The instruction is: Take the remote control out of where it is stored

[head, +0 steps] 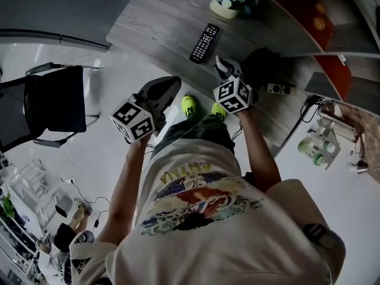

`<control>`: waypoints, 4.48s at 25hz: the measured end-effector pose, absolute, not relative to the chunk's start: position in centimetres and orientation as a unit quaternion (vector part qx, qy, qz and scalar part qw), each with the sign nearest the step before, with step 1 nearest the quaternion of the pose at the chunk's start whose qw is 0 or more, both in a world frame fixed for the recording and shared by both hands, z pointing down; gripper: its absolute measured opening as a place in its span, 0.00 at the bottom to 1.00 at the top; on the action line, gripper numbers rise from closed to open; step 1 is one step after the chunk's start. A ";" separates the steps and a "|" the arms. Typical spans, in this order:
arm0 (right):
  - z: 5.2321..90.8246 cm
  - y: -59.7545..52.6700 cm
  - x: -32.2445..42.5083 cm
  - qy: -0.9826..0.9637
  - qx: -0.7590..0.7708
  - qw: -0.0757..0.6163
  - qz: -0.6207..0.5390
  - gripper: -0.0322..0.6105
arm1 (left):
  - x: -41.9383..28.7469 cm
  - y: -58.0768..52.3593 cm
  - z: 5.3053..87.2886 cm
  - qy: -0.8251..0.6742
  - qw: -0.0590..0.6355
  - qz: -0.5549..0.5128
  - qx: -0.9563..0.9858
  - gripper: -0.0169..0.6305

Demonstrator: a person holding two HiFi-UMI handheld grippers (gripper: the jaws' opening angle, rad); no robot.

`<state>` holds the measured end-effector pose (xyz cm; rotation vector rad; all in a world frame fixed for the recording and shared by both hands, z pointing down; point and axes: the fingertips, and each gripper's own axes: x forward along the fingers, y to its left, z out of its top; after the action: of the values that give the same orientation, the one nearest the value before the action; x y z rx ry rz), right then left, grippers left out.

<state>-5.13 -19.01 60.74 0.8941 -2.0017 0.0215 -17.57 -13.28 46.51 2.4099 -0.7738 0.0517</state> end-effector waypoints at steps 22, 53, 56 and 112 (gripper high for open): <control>63.9 -21.3 -6.7 -0.803 0.374 0.458 -0.072 0.23 | -18.6 -13.3 50.5 -0.309 0.341 0.026 0.887 0.04; 66.1 -19.0 -9.2 -0.860 0.313 0.384 0.119 0.44 | -17.9 -12.8 50.8 -0.303 0.346 0.029 0.887 0.04; 64.7 -18.8 -8.5 -0.860 0.324 0.378 0.114 0.44 | -17.3 -12.7 50.4 -0.292 0.342 0.028 0.893 0.04; 44.0 12.3 3.7 -0.916 0.371 0.087 0.125 0.06 | -2.4 15.8 41.9 -0.276 0.236 0.002 0.932 0.04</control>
<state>3.72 12.26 43.98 1.1061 -2.7270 0.3734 -2.44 15.83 41.87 2.5545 -0.7581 0.0050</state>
